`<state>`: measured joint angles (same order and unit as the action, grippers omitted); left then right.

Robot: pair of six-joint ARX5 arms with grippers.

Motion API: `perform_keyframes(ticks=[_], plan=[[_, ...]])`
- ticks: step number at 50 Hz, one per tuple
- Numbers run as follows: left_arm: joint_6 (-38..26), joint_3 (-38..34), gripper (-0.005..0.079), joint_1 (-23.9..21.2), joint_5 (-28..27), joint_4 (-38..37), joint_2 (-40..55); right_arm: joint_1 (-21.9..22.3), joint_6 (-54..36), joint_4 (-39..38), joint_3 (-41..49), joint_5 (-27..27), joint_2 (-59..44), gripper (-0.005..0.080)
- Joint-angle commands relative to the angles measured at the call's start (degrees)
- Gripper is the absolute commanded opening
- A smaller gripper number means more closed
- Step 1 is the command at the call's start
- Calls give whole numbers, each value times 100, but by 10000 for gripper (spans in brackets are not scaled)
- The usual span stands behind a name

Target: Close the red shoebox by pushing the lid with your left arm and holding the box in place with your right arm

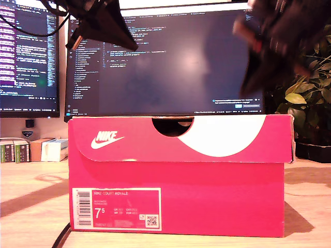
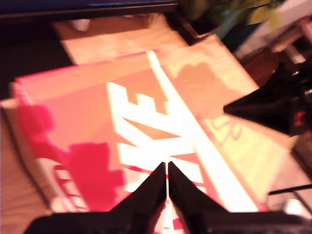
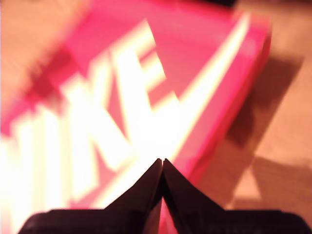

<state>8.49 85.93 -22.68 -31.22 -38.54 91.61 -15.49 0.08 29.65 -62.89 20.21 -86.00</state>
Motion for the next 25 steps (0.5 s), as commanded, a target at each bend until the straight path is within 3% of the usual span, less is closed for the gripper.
perform_keyframes(ticks=[1,20,25], plan=[[-118,-57,-19,17,83,37,-55,-66,-61,20,37,-4,-138,-13],[-308,-57,-19,17,398,-57,-101,-136,-203,-44,37,-297,-190,-13],[-452,-57,-19,17,754,-44,-225,-131,-221,-151,37,-680,35,-13]])
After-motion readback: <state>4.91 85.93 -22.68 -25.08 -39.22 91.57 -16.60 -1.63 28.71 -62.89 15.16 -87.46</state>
